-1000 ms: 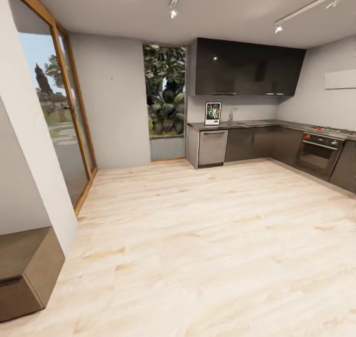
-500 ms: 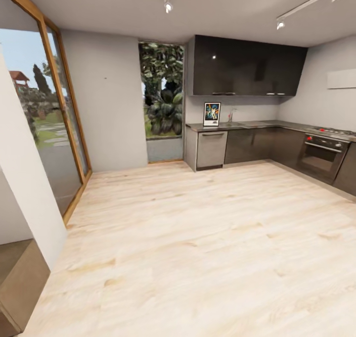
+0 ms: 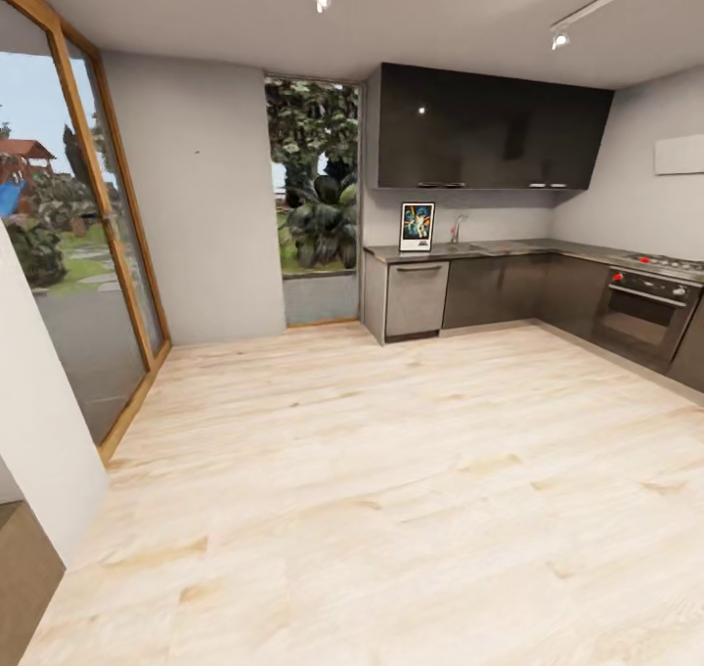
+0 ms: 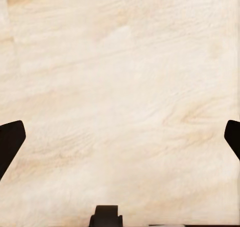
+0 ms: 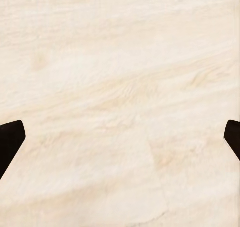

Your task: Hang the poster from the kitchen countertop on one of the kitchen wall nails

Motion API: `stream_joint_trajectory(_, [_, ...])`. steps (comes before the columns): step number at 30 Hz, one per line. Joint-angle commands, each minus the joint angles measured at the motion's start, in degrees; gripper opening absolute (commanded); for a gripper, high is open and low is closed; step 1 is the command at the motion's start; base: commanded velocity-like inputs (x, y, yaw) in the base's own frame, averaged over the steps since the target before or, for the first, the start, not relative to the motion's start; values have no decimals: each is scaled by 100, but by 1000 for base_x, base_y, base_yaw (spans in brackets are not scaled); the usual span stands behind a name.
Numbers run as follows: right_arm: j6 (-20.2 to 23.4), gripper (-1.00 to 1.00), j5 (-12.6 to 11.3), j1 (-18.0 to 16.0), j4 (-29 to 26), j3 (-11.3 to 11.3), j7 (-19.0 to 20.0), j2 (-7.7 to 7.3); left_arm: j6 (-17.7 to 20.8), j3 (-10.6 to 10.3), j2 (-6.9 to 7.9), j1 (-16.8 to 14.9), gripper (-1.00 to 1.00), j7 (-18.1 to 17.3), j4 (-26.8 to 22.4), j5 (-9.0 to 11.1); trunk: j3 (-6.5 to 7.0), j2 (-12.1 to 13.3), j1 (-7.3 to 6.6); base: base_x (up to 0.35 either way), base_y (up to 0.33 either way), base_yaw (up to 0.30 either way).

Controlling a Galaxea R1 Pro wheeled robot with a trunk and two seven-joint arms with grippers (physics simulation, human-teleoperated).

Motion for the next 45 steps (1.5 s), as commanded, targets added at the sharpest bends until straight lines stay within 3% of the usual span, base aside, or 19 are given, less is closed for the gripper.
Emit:
stream_joint_trajectory(1, [-17,100,16,-3,4,2,-1,-1,-7,10,-3,2,100,-2,-7,-3,-5,-2,3,320,-124,0])
stream_joint_trajectory(45, [-17,100,16,-3,6,6,-1,0,-7,10,-3,2,100,-2,-7,-3,-5,-2,3,319,-115,0])
